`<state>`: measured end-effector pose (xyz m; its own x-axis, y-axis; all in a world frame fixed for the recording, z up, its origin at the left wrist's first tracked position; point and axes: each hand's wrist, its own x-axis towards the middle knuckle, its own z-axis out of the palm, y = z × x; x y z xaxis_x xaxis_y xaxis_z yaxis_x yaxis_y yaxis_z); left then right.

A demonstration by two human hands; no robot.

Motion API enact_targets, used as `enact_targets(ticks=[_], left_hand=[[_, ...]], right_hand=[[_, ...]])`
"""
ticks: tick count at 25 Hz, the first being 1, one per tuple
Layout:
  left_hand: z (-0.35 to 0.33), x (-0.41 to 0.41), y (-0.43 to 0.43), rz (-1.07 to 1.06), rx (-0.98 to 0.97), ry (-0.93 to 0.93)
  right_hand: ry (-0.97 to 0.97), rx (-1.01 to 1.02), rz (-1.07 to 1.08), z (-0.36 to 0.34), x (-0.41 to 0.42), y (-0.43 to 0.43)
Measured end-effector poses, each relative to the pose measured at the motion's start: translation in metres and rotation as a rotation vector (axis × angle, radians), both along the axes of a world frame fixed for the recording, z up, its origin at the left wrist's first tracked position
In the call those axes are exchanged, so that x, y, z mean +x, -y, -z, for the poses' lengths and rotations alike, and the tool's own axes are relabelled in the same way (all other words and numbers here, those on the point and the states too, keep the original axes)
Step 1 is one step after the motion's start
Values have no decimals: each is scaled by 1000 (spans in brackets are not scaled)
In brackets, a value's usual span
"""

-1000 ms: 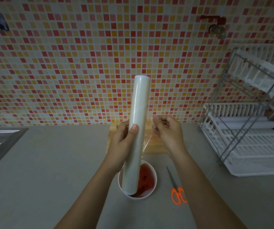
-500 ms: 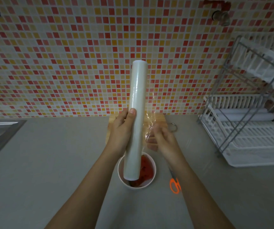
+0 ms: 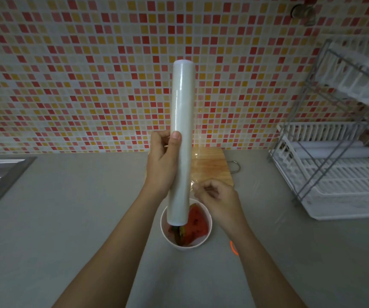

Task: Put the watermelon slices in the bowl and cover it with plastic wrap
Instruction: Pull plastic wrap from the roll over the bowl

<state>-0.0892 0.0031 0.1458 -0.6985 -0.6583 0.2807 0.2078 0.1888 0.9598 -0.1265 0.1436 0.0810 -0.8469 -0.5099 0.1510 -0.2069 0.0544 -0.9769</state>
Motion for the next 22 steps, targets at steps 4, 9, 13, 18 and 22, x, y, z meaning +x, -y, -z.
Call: enact_targets(ticks=[4,9,13,18,22], left_hand=[[-4,0,7,-5,14,-25],[-9,-1,3,17,0,-39],[-13,1,3,47,48,-42],[-12,3,5,90,145,89],[10,9,-6,76,29,188]], right_hand=[[98,-117,73,3,-7,-3],[-32,-43,-19,0,0,6],[-18,-83,-6,4,-3,4],[122,-113,0,7,7,5],[219,-89,121,-25,-7,31]])
